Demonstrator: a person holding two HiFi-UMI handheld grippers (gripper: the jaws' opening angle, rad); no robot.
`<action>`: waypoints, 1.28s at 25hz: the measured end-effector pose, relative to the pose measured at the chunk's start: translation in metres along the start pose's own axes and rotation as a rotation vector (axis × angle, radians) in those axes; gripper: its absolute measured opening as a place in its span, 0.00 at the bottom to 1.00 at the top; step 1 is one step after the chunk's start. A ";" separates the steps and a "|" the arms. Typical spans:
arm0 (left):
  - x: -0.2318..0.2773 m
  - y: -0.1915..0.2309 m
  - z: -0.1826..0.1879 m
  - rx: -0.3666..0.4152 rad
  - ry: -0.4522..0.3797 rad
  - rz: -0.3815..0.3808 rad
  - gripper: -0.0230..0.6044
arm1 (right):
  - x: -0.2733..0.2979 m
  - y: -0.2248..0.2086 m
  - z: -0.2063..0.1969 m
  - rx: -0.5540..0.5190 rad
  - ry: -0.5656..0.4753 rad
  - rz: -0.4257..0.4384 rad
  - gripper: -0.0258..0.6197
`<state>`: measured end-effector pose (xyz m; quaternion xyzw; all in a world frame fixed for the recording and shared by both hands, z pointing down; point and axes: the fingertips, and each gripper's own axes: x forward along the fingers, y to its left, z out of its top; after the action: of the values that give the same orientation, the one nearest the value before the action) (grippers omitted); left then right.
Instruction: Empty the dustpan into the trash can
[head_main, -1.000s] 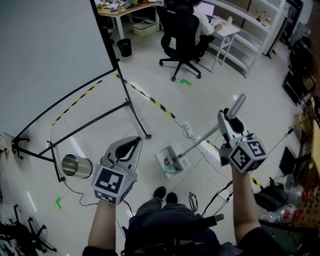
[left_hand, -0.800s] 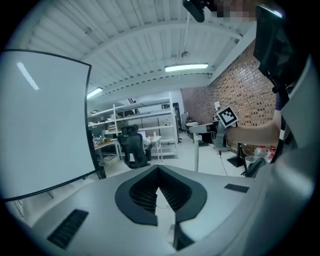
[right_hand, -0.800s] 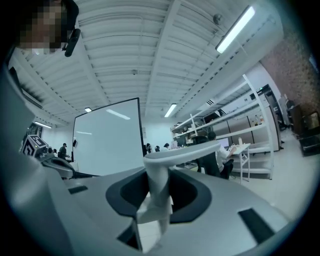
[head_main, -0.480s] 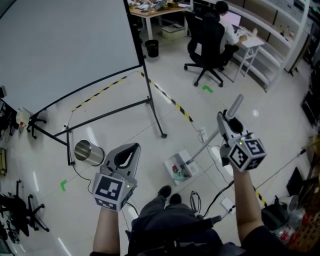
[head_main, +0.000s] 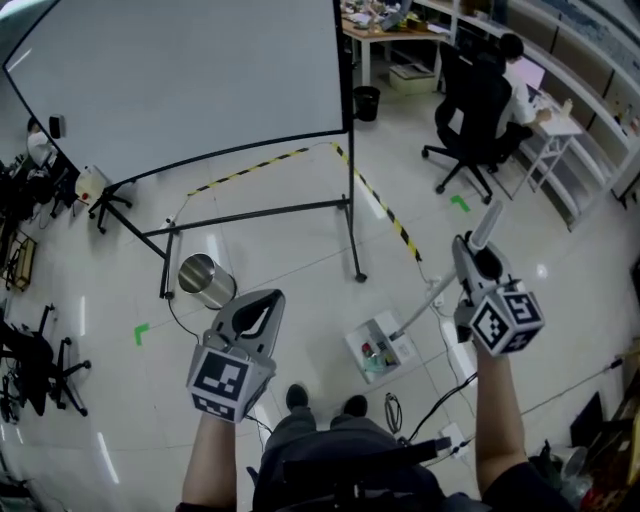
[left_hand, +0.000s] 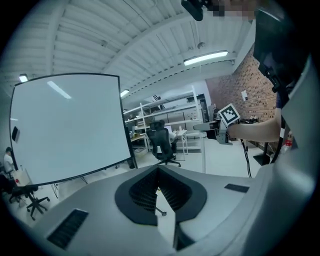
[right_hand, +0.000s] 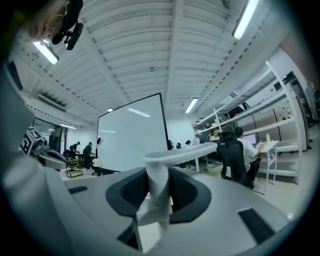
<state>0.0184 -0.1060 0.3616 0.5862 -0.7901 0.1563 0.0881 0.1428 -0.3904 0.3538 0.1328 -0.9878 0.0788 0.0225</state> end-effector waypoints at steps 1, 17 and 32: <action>-0.005 0.008 0.000 -0.004 -0.003 0.016 0.03 | 0.004 0.006 0.001 -0.002 -0.002 0.012 0.22; -0.107 0.130 -0.055 -0.108 -0.019 0.231 0.03 | 0.091 0.101 0.015 -0.032 -0.032 0.085 0.22; -0.195 0.261 -0.121 -0.165 -0.043 0.302 0.03 | 0.187 0.255 0.016 -0.092 -0.042 0.168 0.21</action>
<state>-0.1780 0.1800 0.3743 0.4548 -0.8810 0.0898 0.0944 -0.1055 -0.1983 0.3122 0.0500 -0.9982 0.0320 0.0014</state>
